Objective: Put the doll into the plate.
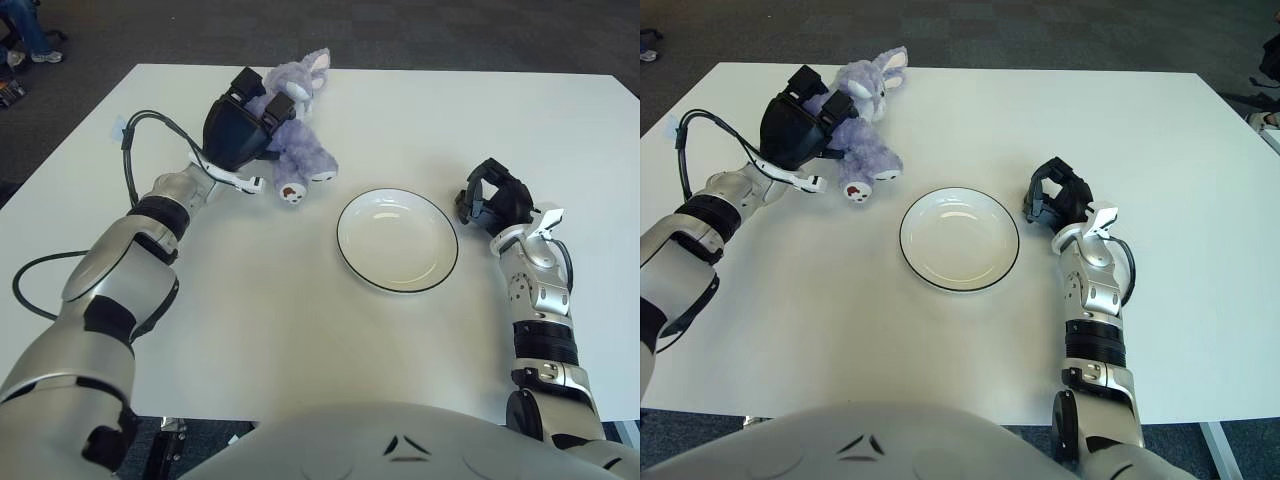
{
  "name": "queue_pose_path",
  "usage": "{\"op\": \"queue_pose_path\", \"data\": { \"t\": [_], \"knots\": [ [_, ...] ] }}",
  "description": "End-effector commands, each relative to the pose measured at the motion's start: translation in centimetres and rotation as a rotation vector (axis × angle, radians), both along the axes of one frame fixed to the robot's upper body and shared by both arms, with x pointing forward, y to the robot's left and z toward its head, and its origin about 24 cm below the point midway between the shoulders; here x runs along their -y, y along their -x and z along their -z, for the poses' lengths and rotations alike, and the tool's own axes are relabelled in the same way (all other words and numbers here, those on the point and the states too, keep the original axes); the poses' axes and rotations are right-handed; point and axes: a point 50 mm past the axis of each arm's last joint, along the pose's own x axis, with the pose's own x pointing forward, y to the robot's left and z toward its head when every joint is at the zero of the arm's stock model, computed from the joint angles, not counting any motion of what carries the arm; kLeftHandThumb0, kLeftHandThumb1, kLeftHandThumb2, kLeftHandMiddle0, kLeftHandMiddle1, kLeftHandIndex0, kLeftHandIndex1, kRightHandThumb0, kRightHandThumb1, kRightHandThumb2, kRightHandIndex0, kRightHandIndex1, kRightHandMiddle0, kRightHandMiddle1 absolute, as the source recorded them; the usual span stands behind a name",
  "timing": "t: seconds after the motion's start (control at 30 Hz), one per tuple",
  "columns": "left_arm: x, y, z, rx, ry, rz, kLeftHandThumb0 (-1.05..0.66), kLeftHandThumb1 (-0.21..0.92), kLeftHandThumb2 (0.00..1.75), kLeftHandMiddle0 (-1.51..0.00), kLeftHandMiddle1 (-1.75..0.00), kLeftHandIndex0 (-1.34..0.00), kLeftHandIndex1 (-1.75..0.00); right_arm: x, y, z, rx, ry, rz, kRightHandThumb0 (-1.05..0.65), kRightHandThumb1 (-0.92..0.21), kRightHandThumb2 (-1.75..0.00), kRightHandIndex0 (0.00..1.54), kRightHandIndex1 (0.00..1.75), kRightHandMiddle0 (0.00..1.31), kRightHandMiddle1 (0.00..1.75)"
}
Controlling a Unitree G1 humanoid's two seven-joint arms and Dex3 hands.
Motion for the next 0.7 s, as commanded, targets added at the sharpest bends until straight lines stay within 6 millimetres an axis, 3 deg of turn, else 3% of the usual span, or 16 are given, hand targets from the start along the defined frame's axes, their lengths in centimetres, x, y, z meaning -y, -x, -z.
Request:
{"op": "queue_pose_path", "data": {
  "t": [0.0, 0.67],
  "knots": [
    [-0.5, 0.2, -1.0, 0.062, 0.016, 0.026, 0.00, 0.18, 1.47, -0.60, -1.74, -0.60, -1.75, 0.1, 0.2, 1.2, -0.059, -0.003, 0.001, -0.46, -0.40, -1.21, 1.26, 1.75, 0.55, 1.75],
    [0.0, 1.7, -3.0, 0.281, 0.027, 0.155, 0.00, 0.20, 1.45, -0.58, -1.73, -0.58, -1.75, 0.1, 0.1, 1.2, -0.076, 0.007, -0.002, -0.45, -0.42, -1.19, 1.26, 1.75, 0.53, 1.75]
  ]
}}
